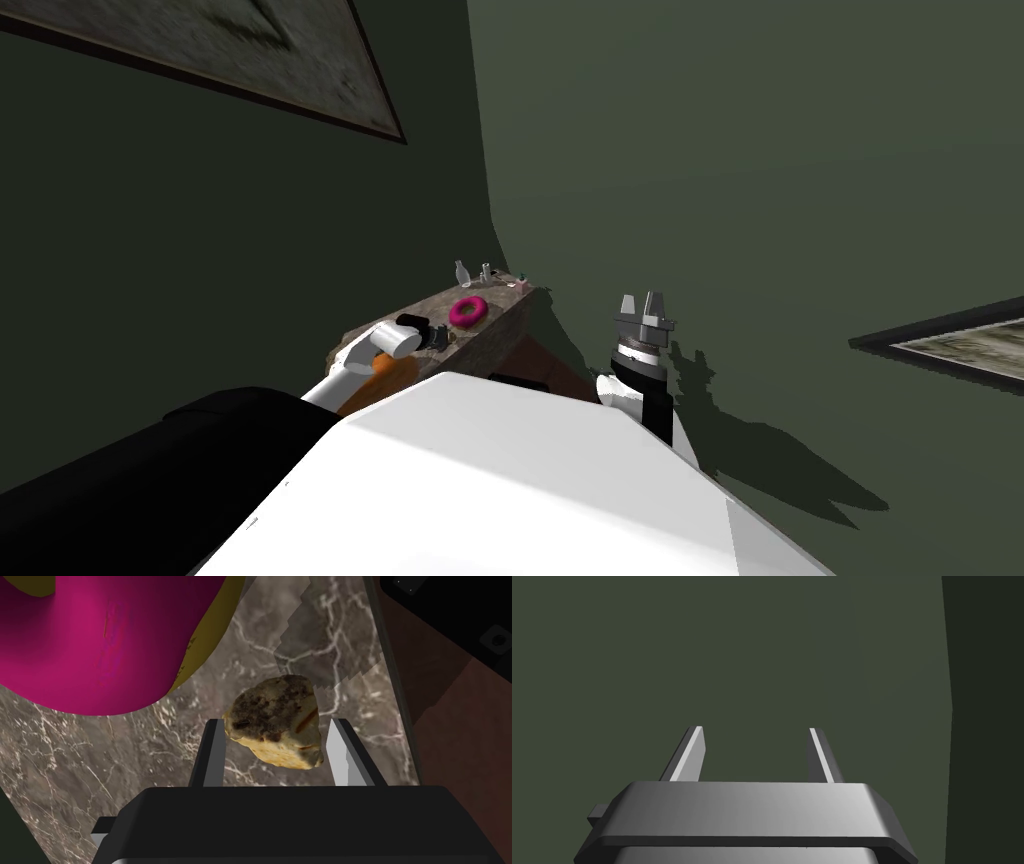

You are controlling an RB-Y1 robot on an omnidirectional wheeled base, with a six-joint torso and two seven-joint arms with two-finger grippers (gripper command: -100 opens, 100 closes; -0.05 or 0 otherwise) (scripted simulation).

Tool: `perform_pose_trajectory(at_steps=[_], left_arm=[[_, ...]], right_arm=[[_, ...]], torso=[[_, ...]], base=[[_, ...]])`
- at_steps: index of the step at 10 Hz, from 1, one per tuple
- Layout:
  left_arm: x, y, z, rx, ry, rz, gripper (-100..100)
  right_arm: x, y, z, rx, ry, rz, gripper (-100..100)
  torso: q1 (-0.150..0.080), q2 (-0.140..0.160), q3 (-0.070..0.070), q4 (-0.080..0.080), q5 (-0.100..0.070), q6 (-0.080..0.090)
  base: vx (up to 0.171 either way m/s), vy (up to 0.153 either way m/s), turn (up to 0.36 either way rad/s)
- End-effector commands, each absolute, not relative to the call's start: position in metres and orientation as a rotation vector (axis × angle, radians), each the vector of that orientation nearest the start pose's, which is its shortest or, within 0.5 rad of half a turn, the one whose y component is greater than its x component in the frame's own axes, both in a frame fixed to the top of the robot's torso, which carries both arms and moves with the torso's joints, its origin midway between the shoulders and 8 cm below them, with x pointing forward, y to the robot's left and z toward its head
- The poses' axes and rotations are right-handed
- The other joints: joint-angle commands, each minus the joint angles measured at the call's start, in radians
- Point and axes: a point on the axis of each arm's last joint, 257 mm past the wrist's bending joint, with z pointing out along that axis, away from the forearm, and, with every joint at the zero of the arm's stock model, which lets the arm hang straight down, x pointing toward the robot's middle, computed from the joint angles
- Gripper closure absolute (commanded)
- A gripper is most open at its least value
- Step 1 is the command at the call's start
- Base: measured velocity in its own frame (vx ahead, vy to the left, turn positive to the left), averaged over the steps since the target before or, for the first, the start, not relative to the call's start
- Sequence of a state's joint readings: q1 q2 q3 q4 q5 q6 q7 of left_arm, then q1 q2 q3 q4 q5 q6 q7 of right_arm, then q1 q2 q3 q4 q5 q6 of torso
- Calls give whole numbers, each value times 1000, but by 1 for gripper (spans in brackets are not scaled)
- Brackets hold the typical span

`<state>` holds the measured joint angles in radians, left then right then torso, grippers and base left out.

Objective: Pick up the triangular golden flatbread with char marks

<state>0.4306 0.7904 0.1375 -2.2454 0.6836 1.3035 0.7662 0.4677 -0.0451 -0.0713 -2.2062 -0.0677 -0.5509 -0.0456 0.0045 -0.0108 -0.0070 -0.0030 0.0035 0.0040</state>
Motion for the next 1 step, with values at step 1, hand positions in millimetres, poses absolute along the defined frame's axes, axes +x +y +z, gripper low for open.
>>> perform_pose_trajectory(at_steps=[1], left_arm=[[290,383,-314,-2455,1433,-539,0]], right_arm=[[347,-307,15,671,581,1327,0]], torso=[[0,0,0,0,0,0]], base=[[6,1,-5]])
